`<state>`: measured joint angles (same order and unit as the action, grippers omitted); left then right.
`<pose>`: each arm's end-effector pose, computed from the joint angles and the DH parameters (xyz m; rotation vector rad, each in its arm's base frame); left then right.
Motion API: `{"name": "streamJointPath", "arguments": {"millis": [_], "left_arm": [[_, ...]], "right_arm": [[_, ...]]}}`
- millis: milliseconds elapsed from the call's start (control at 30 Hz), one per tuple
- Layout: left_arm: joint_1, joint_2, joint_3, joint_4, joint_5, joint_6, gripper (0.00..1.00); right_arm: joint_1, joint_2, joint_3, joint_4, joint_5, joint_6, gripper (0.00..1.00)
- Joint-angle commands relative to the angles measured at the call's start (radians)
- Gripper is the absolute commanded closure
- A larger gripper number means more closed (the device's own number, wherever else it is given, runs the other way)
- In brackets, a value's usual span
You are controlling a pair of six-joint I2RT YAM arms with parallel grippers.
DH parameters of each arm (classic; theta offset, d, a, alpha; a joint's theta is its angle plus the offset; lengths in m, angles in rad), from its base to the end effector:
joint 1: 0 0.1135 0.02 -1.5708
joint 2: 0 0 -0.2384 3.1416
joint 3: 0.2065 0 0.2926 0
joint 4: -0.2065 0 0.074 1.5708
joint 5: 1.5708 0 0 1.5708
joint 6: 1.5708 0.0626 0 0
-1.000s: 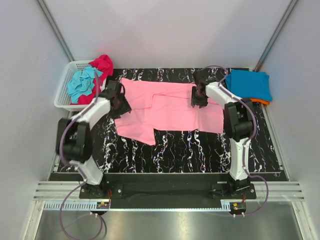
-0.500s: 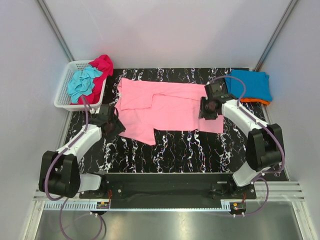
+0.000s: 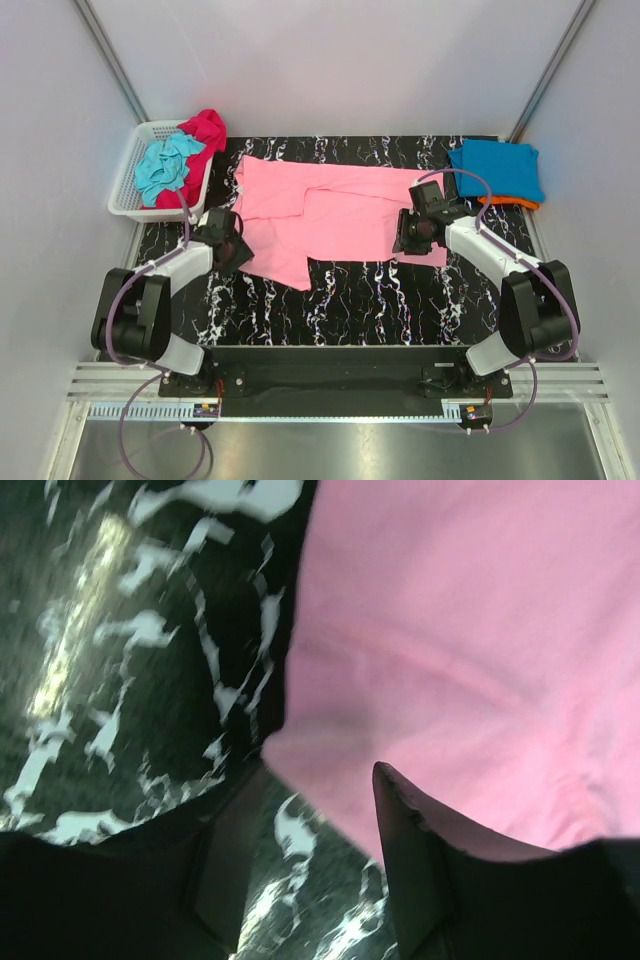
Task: Fold and stack the t-shirts
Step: Fold the tshirt
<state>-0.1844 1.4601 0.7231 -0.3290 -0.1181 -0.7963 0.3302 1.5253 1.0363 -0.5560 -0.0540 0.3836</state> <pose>0.3080 -0.0499 0.0832 -0.8323 2.5016 -0.1827 0.3382 0.1195 0.1520 0.0515 2.6493 0.3162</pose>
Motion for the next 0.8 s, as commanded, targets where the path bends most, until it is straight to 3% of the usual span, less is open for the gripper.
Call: {"name": "streamJointPath", "arguments": {"millis": [0, 133, 167, 267, 600, 767], "left_arm": [[0.007, 0.052, 0.053, 0.022, -0.045, 0.002, 0.48], [0.006, 0.059, 0.065, 0.012, -0.043, -0.02, 0.61], [0.005, 0.057, 0.068, 0.011, -0.035, -0.02, 0.75], [0.005, 0.043, 0.09, -0.01, -0.014, -0.012, 1.0], [-0.027, -0.164, 0.136, -0.056, 0.103, 0.058, 1.0], [-0.036, -0.127, 0.22, -0.027, 0.231, 0.18, 0.87]], "right_arm": [[0.004, -0.034, 0.018, 0.036, 0.0, 0.012, 0.58], [0.006, -0.017, 0.025, 0.037, 0.011, 0.014, 0.58], [0.006, -0.005, 0.027, 0.039, 0.011, 0.014, 0.59], [0.007, 0.019, 0.03, 0.039, 0.014, 0.018, 0.59], [0.007, 0.052, 0.051, 0.044, 0.022, 0.028, 0.61], [0.012, 0.053, 0.059, 0.044, 0.013, 0.032, 0.61]]}}
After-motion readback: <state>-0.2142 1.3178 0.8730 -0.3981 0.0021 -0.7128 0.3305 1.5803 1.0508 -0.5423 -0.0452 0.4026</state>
